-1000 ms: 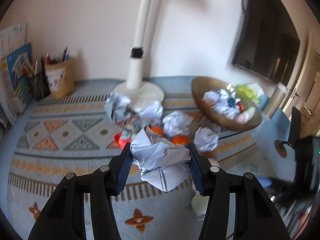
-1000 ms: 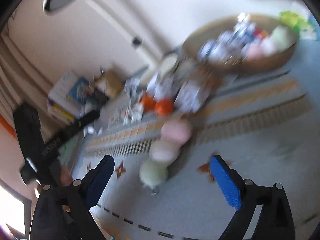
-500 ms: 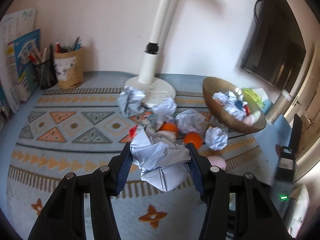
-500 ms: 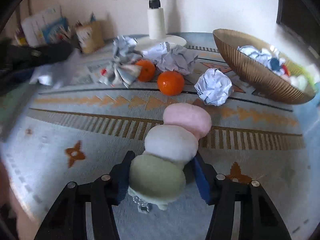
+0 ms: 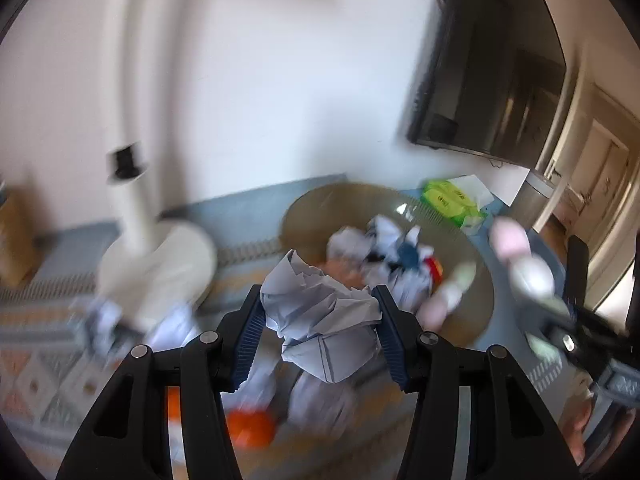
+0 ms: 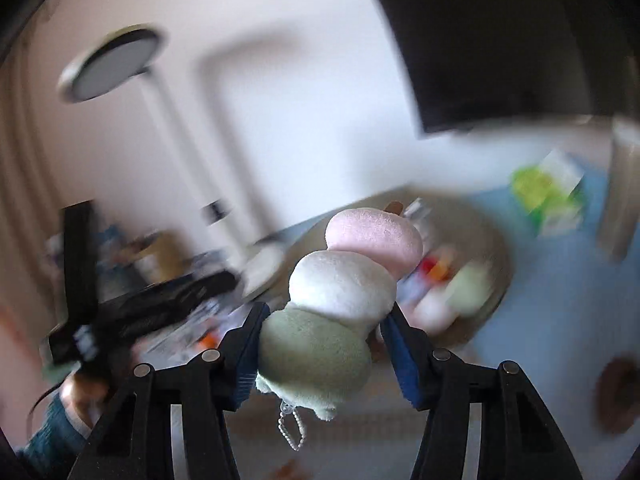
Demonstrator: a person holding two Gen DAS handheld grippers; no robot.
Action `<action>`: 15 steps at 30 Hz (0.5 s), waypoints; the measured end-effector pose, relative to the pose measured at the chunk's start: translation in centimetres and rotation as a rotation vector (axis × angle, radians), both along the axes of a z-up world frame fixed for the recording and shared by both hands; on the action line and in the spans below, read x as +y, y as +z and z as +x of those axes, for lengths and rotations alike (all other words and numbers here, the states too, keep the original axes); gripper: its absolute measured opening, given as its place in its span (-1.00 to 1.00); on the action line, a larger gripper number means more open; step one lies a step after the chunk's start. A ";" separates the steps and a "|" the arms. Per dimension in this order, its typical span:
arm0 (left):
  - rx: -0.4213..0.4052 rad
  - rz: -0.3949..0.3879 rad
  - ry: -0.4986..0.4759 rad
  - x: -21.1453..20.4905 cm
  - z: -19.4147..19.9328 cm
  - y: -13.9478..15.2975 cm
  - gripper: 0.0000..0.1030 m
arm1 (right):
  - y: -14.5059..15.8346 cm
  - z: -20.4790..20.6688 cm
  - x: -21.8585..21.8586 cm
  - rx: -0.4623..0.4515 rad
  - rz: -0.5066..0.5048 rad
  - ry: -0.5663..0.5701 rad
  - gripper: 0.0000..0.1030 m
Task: Organize objects
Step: 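Carry the squishy stack and paper ball over the gold bowl and open both grippers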
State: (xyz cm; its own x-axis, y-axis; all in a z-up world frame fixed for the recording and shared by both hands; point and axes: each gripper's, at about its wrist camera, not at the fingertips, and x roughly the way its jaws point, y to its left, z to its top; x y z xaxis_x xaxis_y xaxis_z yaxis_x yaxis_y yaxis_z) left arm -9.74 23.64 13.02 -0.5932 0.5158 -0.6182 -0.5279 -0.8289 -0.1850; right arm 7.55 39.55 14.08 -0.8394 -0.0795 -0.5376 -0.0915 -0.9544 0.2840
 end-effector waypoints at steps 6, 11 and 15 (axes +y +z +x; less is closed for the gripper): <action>0.047 -0.053 0.036 4.9 -3.8 -0.9 0.64 | -0.9 -7.6 2.9 -0.059 0.049 -0.064 0.61; 0.016 -0.053 0.060 0.8 -2.1 -1.6 0.64 | -3.4 -4.9 6.4 -0.077 -0.109 -0.101 0.61; 0.018 -0.033 0.146 -6.4 2.8 -2.1 0.65 | -3.4 -0.2 3.3 -0.068 -0.009 -0.098 0.75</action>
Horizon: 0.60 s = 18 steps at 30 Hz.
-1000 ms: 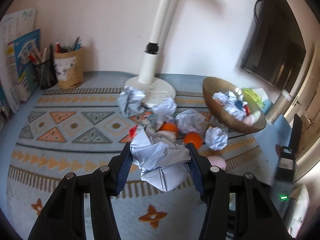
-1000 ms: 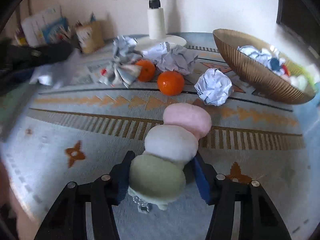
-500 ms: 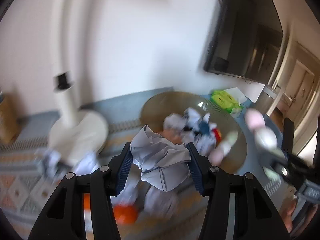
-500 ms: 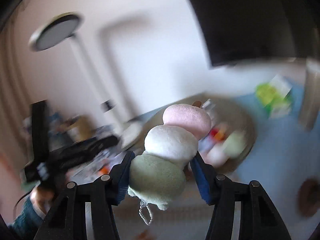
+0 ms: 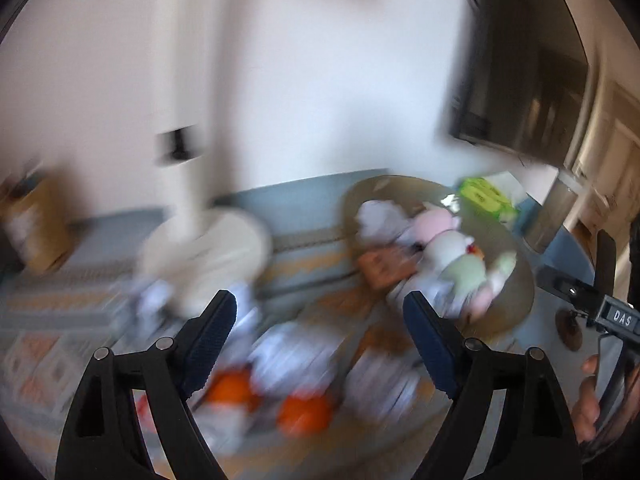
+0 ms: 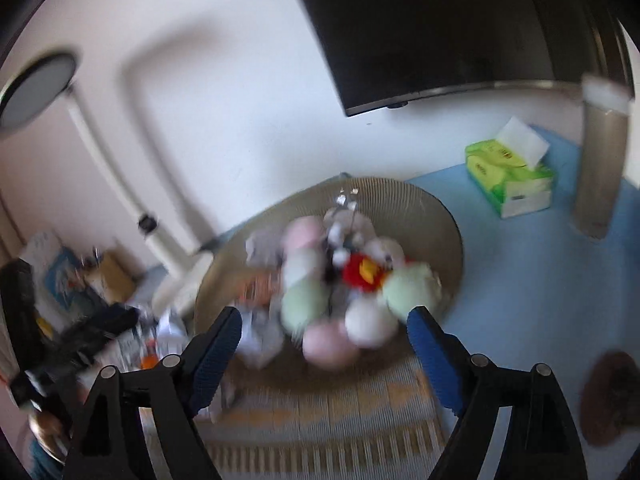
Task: Organize objects
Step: 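Carry the squishy stack and paper ball over the gold bowl and open both grippers, then grasp the grey plaid cloth bow with the left gripper while the right grasps a paper ball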
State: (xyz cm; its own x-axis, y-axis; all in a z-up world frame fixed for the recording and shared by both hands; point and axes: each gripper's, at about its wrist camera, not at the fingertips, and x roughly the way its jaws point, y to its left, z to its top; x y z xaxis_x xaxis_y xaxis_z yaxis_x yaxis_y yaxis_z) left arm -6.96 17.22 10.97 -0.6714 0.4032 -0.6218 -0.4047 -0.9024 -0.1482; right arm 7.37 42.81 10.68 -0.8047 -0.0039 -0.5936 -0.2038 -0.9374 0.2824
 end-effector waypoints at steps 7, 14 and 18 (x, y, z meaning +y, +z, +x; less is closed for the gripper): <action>-0.059 -0.058 0.301 -13.5 4.2 -4.5 0.64 | -3.4 3.4 -11.9 -0.055 0.131 0.241 0.77; -0.084 -0.043 0.336 -16.5 5.1 -6.5 0.64 | -6.6 1.9 -16.8 -0.107 0.341 0.195 0.77; -0.141 0.004 0.270 -15.6 4.5 -6.2 0.64 | -6.8 1.6 -16.6 -0.113 0.336 0.199 0.98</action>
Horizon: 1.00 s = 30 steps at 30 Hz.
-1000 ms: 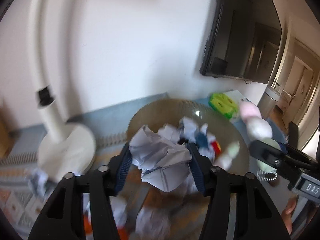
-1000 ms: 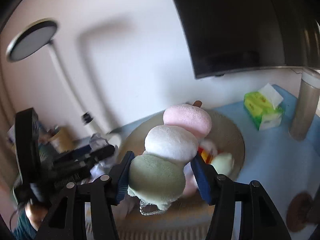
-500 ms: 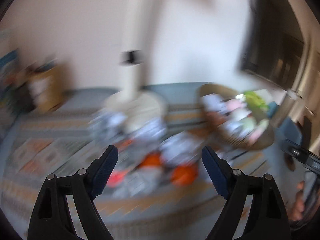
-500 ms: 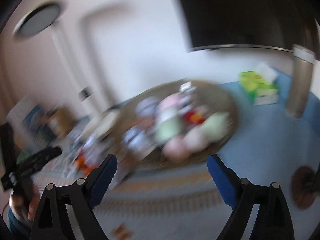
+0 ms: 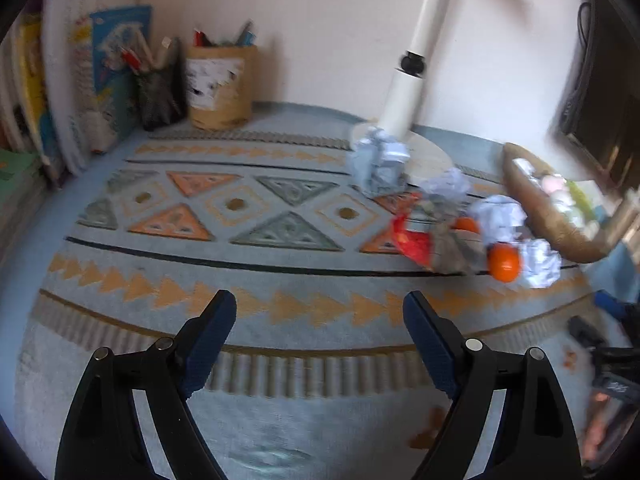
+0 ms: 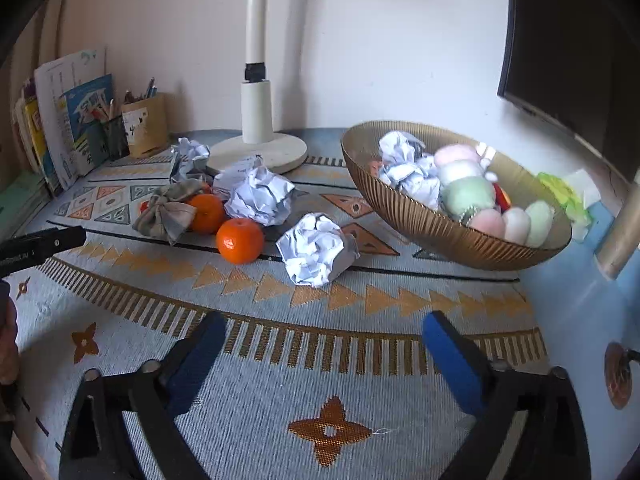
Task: Organize objects
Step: 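Grasp the grey plaid cloth bow with the left gripper while the right grasps a paper ball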
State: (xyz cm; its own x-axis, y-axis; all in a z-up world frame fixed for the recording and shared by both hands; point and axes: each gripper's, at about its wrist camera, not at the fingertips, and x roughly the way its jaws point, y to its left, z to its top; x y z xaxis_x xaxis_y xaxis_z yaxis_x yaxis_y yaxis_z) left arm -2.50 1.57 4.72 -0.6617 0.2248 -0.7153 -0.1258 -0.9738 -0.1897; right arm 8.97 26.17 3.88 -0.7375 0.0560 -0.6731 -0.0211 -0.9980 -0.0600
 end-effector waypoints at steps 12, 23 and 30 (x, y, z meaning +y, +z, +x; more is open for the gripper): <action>-0.099 -0.039 -0.166 7.7 -6.7 0.1 -0.01 | -0.6 -3.3 2.6 -0.197 -0.200 -0.060 0.98; 0.020 -0.105 -0.235 8.8 -5.2 1.1 -0.62 | -0.2 -8.4 3.8 -0.170 -0.414 -0.047 0.67; 0.088 0.037 -0.214 2.8 -1.2 4.4 -0.62 | 0.4 -7.3 0.6 -0.114 -0.250 0.031 -0.15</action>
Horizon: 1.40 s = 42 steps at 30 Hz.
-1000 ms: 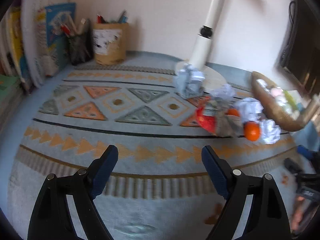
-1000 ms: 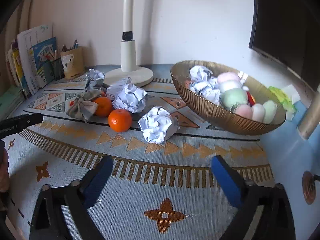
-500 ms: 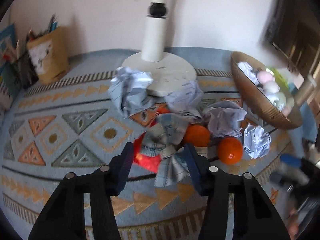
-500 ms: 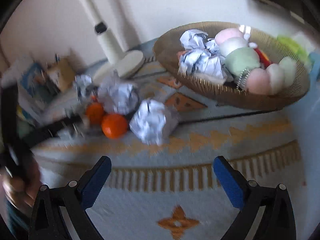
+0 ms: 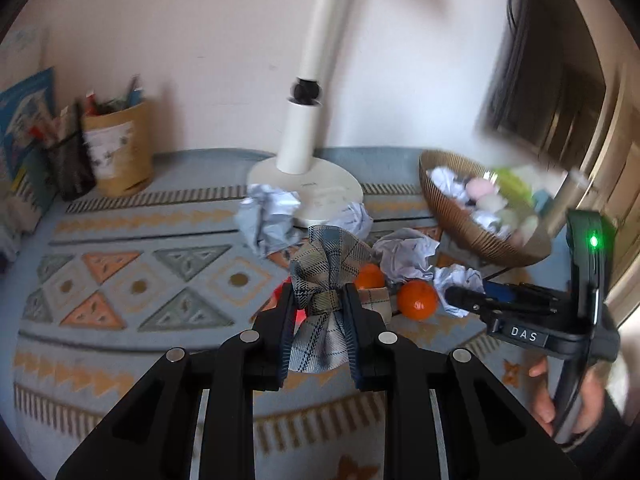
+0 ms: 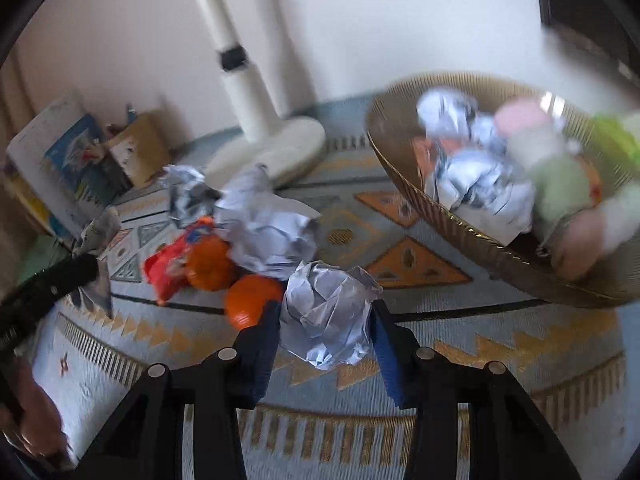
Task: Organize objects
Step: 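Grasp the grey plaid cloth bow with the left gripper while the right grasps a paper ball, then lift the plaid bow in the left gripper and paper ball in the right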
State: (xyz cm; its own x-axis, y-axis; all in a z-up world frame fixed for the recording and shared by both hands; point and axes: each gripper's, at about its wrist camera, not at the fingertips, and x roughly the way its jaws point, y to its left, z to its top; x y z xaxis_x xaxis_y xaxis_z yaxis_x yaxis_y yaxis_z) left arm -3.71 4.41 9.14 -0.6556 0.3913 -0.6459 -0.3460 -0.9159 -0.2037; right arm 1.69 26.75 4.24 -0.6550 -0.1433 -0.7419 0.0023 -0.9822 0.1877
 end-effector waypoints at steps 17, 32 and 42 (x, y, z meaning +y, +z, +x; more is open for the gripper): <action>0.026 -0.159 0.205 -4.7 2.5 -4.7 -0.56 | -1.2 7.9 -2.8 -0.027 0.033 0.144 0.28; -0.002 -0.057 0.270 -6.8 2.1 -4.9 -0.56 | -2.1 6.0 -3.4 -0.082 0.050 0.069 -0.04; -0.004 -0.052 0.265 -6.8 2.1 -4.9 -0.56 | -1.8 6.1 -0.9 -0.069 -0.027 0.071 -0.04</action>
State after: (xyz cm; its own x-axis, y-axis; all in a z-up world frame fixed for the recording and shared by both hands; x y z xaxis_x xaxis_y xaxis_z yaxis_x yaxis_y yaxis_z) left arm -1.65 -2.42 4.19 -0.7280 0.1722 -0.6636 -0.0916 -0.9837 -0.1549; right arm 7.75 25.85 2.42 -0.5900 -0.2082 -0.7801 0.0580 -0.9746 0.2162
